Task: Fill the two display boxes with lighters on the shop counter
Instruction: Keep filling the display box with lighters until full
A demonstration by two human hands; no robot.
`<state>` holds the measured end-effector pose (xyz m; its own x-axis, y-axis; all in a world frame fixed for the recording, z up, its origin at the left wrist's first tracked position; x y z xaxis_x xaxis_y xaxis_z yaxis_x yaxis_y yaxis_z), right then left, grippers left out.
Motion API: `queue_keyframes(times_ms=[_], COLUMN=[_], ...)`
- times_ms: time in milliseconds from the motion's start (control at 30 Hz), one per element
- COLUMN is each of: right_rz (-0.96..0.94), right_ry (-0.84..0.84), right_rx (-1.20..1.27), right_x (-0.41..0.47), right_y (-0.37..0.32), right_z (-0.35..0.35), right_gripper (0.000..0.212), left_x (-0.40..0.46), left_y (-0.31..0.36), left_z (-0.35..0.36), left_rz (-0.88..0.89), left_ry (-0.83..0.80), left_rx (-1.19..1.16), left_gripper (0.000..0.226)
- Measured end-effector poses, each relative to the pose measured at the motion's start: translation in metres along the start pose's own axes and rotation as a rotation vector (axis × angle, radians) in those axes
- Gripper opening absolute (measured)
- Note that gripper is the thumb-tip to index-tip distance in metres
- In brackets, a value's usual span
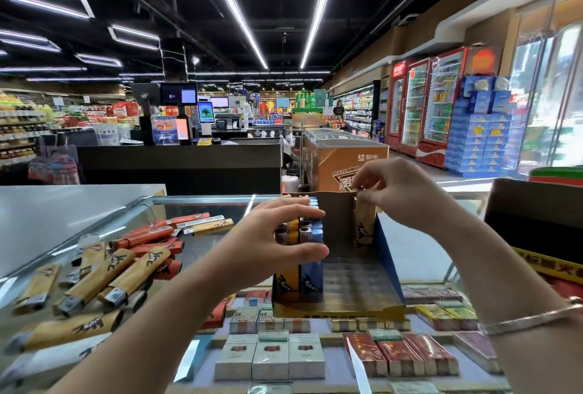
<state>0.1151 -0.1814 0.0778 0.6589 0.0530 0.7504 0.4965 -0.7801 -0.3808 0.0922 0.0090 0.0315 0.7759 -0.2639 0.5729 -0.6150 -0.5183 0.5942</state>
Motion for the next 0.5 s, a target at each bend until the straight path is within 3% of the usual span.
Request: queue_keyframes(times_ms=[133,500], right_rz=[-0.046,-0.075], right_ry=[-0.087,-0.096], right_rx=[-0.050,-0.140], right_x=[-0.003,-0.003], right_y=[0.002,0.005], right_z=[0.007,0.014], right_gripper=[0.022,0.018], left_x=[0.000,-0.001], left_y=[-0.001,0.001], left_z=[0.000,0.001], left_rz=[0.005,0.005], left_ry=[-0.007,-0.011], left_rx=[0.017,0.017], left_gripper=[0.045,0.042])
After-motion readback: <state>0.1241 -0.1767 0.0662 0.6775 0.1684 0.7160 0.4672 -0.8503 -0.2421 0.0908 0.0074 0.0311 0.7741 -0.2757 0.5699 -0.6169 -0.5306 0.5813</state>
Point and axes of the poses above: each hand's wrist, its own x-axis towards the middle knuckle, its own z-axis out of the palm, y = z × x, the point moved 4 cm from there along x, towards the middle knuckle, and after that the axes turned 15 degrees about y, right-handed, at the moved point
